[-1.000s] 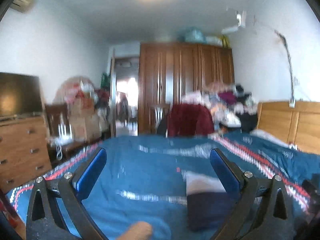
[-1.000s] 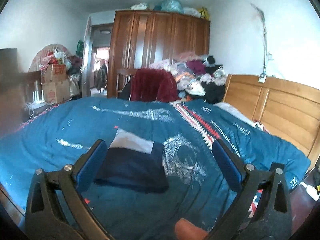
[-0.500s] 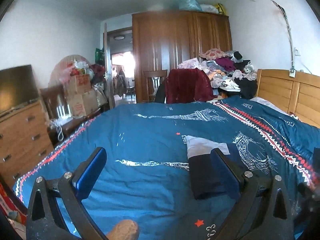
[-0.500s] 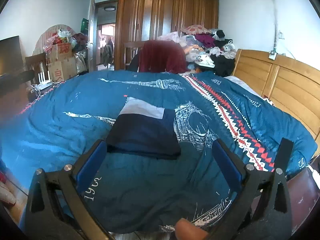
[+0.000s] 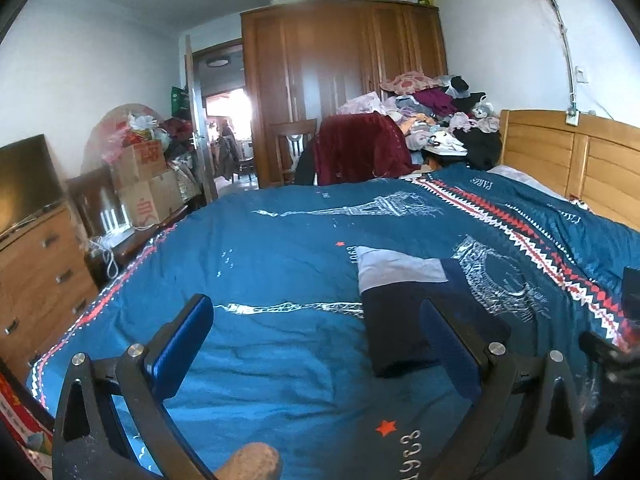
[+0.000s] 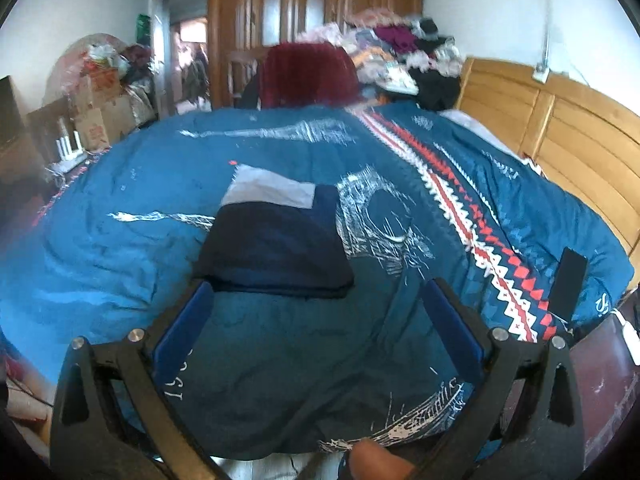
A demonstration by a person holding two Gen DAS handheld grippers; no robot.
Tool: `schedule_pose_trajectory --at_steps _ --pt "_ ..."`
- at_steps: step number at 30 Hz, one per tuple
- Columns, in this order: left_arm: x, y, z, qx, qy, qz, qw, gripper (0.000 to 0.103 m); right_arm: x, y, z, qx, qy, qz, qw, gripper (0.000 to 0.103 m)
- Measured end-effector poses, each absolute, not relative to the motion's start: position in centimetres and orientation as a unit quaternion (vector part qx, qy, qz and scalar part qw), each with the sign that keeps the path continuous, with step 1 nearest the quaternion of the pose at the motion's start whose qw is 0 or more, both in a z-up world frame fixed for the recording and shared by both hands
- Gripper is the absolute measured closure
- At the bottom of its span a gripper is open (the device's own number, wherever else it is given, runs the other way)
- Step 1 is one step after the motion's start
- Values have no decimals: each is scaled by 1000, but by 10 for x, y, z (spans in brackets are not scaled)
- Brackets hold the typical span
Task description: Fold large clothes
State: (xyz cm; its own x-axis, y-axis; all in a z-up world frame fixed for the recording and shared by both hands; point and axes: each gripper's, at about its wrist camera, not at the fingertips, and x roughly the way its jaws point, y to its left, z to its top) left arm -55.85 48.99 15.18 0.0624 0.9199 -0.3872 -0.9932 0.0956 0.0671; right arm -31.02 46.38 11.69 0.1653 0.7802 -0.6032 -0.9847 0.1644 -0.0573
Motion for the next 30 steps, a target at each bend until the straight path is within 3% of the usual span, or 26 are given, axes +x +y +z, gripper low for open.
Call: schedule_pose_trajectory --at_steps 30 --pt "-509 518 149 -145 219 627 733 0 -299 492 124 -225 278 613 704 0"
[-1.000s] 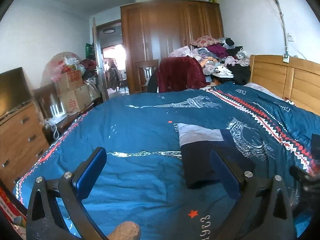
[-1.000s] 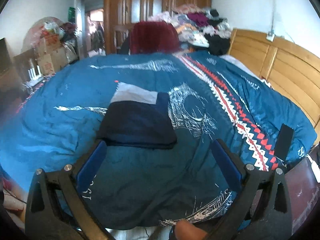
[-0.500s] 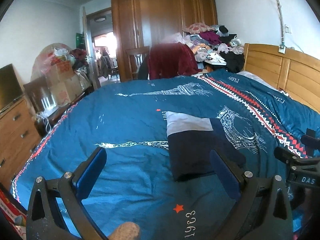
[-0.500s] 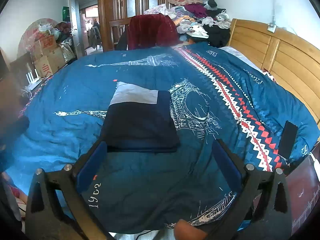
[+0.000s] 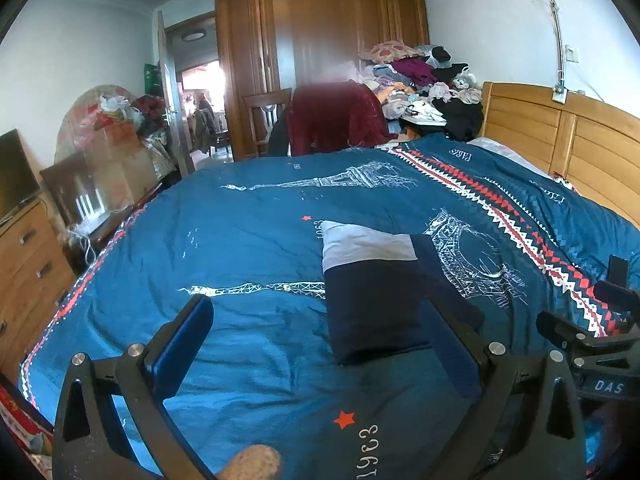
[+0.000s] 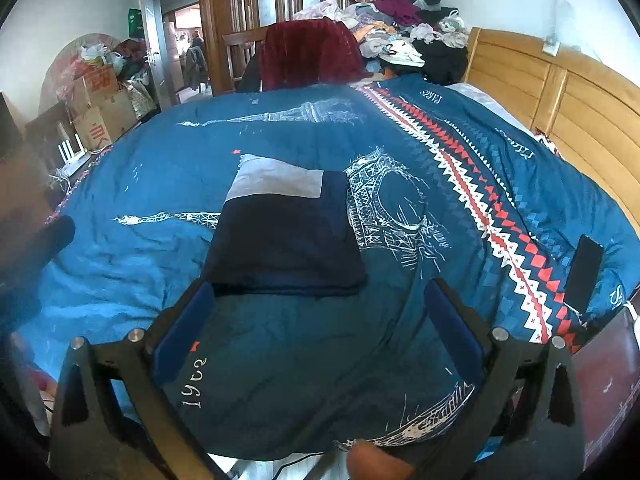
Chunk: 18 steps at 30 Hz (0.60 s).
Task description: Fold large clothes
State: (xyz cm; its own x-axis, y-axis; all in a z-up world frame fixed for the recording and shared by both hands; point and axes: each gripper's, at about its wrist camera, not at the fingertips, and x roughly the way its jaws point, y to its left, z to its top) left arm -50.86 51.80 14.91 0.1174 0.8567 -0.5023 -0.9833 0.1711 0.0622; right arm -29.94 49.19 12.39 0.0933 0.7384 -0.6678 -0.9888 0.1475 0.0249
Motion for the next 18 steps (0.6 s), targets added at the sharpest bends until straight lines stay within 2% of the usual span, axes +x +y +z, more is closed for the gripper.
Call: schedule_pose_trajectory --at_steps 18 --pt "-503 522 143 -146 236 620 734 0 -295 491 118 -228 290 607 704 0"
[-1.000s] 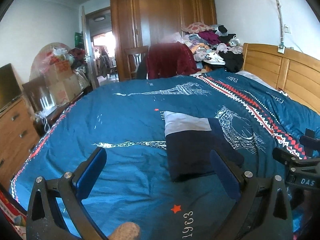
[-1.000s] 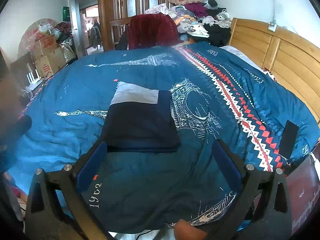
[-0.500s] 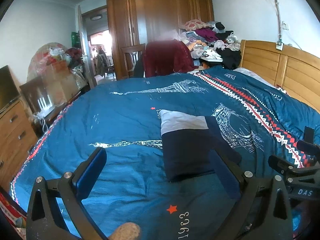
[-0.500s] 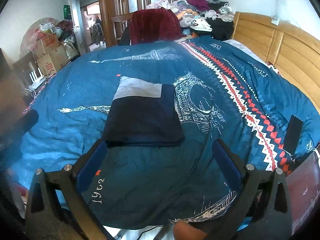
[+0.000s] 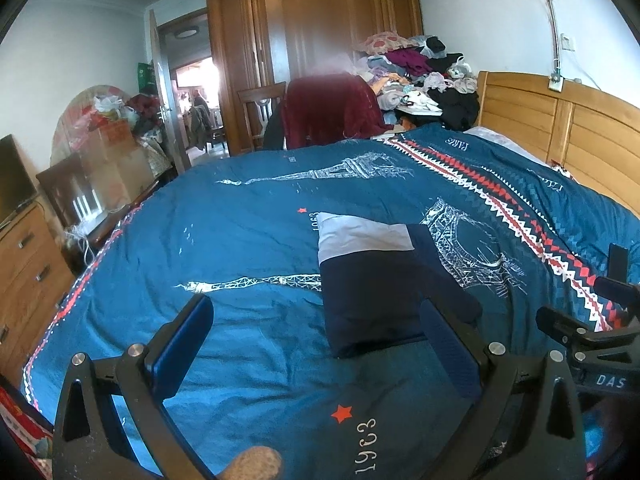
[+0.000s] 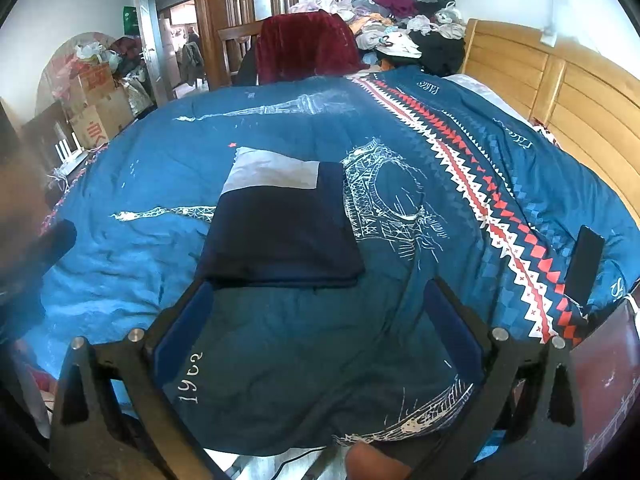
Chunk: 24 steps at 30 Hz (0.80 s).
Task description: Fold large clothes
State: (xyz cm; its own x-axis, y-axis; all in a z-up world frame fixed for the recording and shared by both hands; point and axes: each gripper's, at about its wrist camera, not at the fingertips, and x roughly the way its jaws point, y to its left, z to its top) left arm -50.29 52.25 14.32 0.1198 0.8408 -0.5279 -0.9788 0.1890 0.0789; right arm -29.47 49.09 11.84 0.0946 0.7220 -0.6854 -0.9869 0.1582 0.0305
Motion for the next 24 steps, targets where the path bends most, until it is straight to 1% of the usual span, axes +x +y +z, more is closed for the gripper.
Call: schedule_pose_trajectory --at_steps 24 --pt "-503 526 138 -146 247 617 733 0 -293 488 112 -226 287 599 712 0"
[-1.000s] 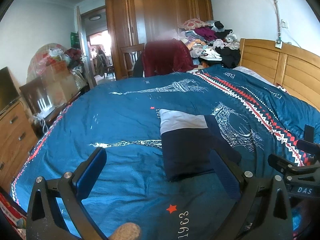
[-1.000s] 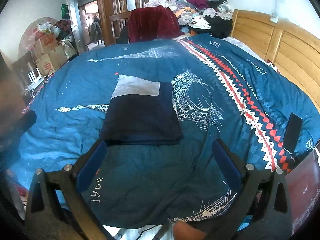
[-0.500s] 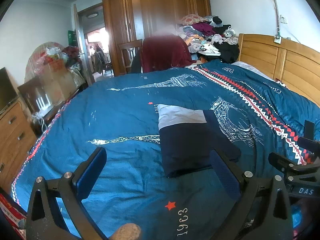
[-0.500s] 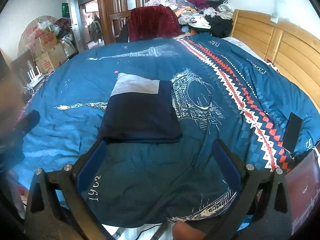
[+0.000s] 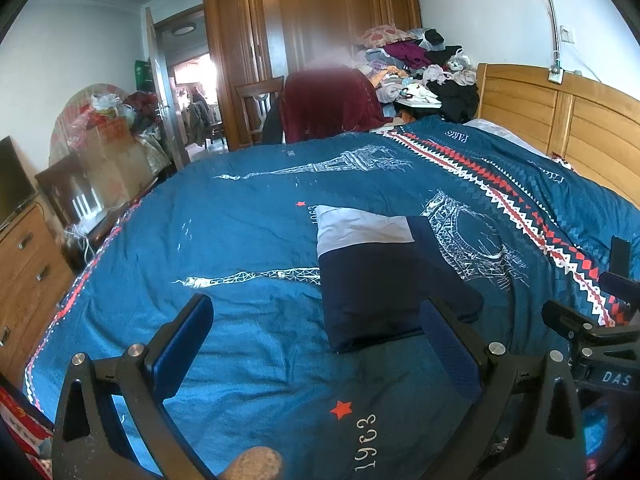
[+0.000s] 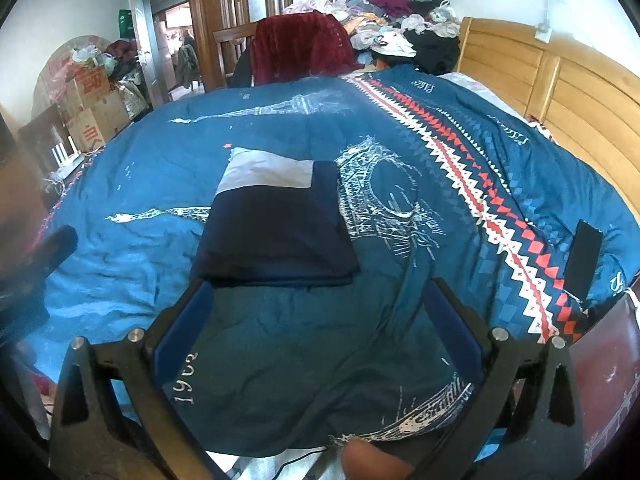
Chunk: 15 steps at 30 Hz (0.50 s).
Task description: Fold large clothes
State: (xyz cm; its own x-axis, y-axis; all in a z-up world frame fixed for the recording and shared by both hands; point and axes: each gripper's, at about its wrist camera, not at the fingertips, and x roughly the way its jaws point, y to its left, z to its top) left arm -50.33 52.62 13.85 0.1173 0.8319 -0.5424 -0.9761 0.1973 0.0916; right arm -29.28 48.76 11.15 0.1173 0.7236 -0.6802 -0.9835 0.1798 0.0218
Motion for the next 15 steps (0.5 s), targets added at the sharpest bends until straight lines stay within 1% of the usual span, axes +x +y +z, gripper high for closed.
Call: schedule_pose_trajectory --at_steps 10,15 --pt "-504 524 121 -147 261 614 730 0 -298 481 103 -242 279 590 717 0" --pt "-506 523 120 -149 261 615 729 0 -297 479 97 -246 282 590 716 0"
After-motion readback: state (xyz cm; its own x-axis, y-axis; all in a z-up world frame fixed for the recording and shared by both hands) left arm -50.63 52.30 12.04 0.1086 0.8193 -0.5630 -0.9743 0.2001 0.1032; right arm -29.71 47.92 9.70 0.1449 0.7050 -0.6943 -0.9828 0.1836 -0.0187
